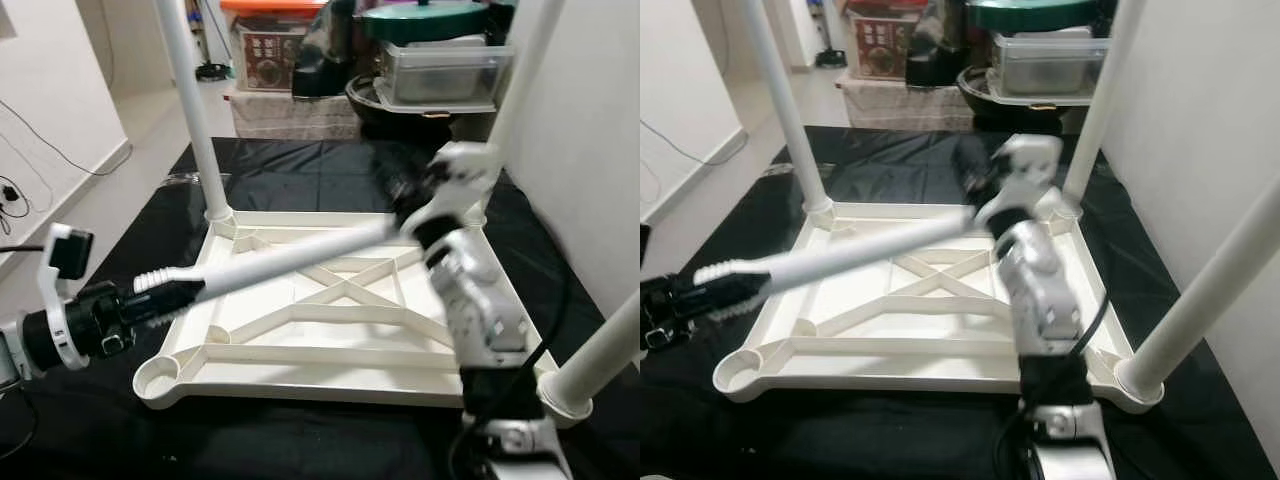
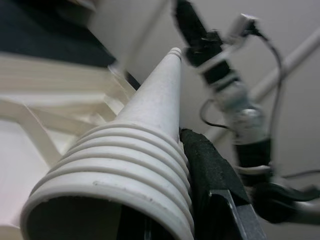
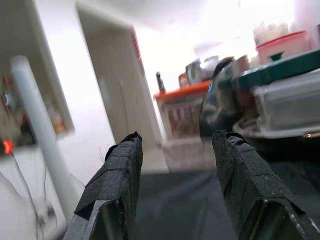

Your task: Building children table

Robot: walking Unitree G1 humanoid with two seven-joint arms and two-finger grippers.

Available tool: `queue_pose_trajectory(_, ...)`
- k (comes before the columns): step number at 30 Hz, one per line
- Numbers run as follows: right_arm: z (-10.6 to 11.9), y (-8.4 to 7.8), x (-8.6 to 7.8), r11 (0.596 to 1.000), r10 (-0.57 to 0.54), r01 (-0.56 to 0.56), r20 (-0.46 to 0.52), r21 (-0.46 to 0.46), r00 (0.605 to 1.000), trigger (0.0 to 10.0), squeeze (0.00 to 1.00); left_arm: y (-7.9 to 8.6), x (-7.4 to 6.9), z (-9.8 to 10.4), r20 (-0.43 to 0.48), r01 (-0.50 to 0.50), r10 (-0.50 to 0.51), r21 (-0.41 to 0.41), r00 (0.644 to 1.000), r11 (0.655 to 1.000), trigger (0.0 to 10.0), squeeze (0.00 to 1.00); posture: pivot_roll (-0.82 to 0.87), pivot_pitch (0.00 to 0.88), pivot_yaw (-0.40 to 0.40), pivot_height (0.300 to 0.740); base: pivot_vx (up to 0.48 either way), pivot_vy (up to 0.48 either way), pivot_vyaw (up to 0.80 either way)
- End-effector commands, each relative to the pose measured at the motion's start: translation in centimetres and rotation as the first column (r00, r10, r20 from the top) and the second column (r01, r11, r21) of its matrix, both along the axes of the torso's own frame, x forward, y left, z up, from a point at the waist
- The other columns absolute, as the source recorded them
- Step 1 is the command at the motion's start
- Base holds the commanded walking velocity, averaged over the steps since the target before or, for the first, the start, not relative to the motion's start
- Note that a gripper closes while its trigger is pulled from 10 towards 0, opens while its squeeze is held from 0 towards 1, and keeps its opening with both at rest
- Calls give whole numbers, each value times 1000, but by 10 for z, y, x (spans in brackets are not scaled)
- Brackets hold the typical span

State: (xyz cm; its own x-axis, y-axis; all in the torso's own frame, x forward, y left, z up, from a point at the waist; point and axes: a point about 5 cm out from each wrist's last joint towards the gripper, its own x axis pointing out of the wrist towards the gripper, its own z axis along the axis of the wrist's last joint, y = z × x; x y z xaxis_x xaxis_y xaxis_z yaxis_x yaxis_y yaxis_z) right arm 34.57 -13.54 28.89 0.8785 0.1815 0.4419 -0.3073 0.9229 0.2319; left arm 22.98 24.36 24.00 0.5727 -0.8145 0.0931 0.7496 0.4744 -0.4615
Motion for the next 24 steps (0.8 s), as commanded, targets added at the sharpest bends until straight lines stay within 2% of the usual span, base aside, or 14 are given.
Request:
queue_pose_trajectory(1,0,-7,6,992,13,-7,-49,126,999,10000,0,5,7,-13,14,-195,194,19,981,981,10000,0,101,7,-62,740,0,0,0)
queue_pose_trajectory(3,2,-8,7,989,15,-8,-50,145,999,10000,0,5,9,-16,22,-240,239,18,971,971,10000,0,101,7,-62,740,0,0,0)
queue_pose_trajectory(4,-4,-9,7,983,49,-35,-77,182,996,10000,1000,2,13,-17,44,-314,313,8,949,950,10000,0,99,6,-68,740,0,0,0)
queue_pose_trajectory(6,-7,-9,7,979,65,-47,-89,197,994,10000,1000,1,14,-16,49,-328,328,0,944,945,10000,0,99,6,-68,740,0,0,0)
queue_pose_trajectory(9,-30,-5,6,940,215,-150,-193,306,957,10000,1000,-5,14,-7,104,-369,373,-61,922,928,10000,0,97,6,-70,740,0,0,0)
queue_pose_trajectory(10,-42,-3,4,912,291,-194,-235,363,927,10000,0,-9,14,-3,122,-374,383,-89,916,923,10000,0,95,5,-70,740,0,0,0)
queue_pose_trajectory(12,-46,-1,4,894,325,-212,-248,394,913,10000,0,-10,13,-2,130,-374,385,-101,914,922,10000,0,95,5,-70,740,0,0,0)
queue_pose_trajectory(13,-51,1,1,855,395,-254,-248,453,885,10000,0,-14,12,-1,138,-365,378,-111,915,924,10000,0,94,5,-73,740,0,0,0)
queue_pose_trajectory(15,-51,1,1,855,395,-254,-248,453,885,10000,0,-14,12,-1,138,-365,378,-111,915,924,10000,0,94,5,-73,740,0,0,0)
queue_pose_trajectory(16,-63,7,-5,756,528,-329,-231,565,817,10000,0,-22,10,0,145,-327,349,-157,926,932,10000,0,94,6,-71,740,0,0,0)
queue_pose_trajectory(17,-63,7,-5,756,528,-329,-231,565,817,10000,0,-22,10,0,145,-327,349,-157,926,932,10000,0,94,6,-71,740,0,0,0)
queue_pose_trajectory(19,-68,10,-9,677,601,-361,-197,642,775,10000,0,-31,7,-2,137,-290,316,-181,939,940,10000,0,94,8,-76,740,0,0,0)
queue_pose_trajectory(20,-68,10,-9,677,601,-361,-197,642,775,10000,0,-31,7,-2,137,-290,316,-181,939,940,10000,0,94,8,-76,740,0,0,0)
queue_pose_trajectory(24,-66,13,-13,567,686,-415,-129,711,716,10000,0,-47,0,-18,96,-244,262,-171,960,955,10000,0,96,10,-78,740,0,0,0)
